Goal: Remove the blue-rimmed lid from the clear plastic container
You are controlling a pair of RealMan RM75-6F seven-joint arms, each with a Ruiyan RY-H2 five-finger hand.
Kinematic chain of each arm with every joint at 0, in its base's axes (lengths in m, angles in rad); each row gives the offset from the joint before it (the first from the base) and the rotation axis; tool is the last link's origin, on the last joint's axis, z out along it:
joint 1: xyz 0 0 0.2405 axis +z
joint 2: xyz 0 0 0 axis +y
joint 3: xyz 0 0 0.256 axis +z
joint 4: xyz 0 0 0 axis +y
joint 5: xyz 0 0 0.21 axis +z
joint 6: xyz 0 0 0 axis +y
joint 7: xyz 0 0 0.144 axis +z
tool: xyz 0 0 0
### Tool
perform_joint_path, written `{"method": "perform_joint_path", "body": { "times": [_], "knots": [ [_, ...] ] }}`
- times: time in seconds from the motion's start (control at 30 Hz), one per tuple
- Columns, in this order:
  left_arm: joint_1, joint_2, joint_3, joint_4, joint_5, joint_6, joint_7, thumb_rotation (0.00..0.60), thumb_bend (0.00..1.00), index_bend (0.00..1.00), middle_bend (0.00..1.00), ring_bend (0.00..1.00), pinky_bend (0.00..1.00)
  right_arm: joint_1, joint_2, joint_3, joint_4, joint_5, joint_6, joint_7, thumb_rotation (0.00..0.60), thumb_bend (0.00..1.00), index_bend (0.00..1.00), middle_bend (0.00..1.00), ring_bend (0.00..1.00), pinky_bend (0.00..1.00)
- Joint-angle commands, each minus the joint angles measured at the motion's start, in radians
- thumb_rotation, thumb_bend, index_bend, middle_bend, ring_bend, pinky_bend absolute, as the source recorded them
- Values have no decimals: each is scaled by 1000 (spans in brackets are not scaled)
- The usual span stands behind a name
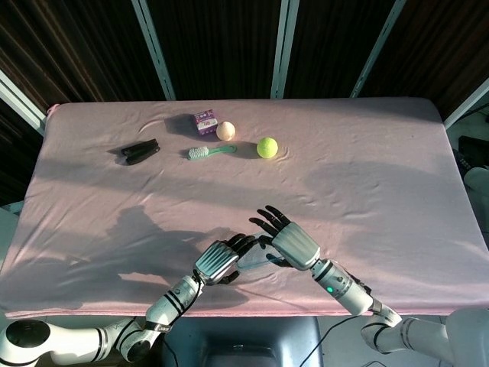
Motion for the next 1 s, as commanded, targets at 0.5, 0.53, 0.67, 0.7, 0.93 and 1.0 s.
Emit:
{"method": "perform_joint_path", "body": {
  "times": [0.5, 0.53, 0.67, 0.7, 0.93, 1.0],
  "knots": [
    [13, 9, 13, 43, 71, 54, -60, 600, 320, 0, 345, 273, 169, -10, -3, -20, 36, -37, 74, -5, 600, 598, 820, 342, 157, 195],
    [15, 12, 14, 47, 76, 58, -62, 600, 320, 0, 277, 208, 118, -11, 0, -19, 38, -41, 85, -10, 600, 598, 820, 342, 157, 198],
    [18, 32, 14, 37, 81, 64, -64, 600, 318, 0, 29, 8, 4, -16, 9, -11, 45, -50, 120, -28, 600, 598, 820, 344, 160, 208],
    [21, 37, 14, 34, 91, 77, -66, 600, 318, 0, 10, 0, 0, -17, 12, -7, 49, -54, 131, -35, 600, 598, 820, 345, 162, 210],
    [39, 73, 26, 17, 148, 143, -71, 600, 321, 0, 0, 0, 0, -25, 41, 21, 78, -48, 176, -88, 600, 598, 820, 348, 165, 222],
    [47, 89, 32, 7, 161, 162, -66, 600, 319, 0, 0, 0, 0, -31, 48, 31, 94, -36, 181, -111, 600, 598, 820, 347, 165, 223]
  ]
}}
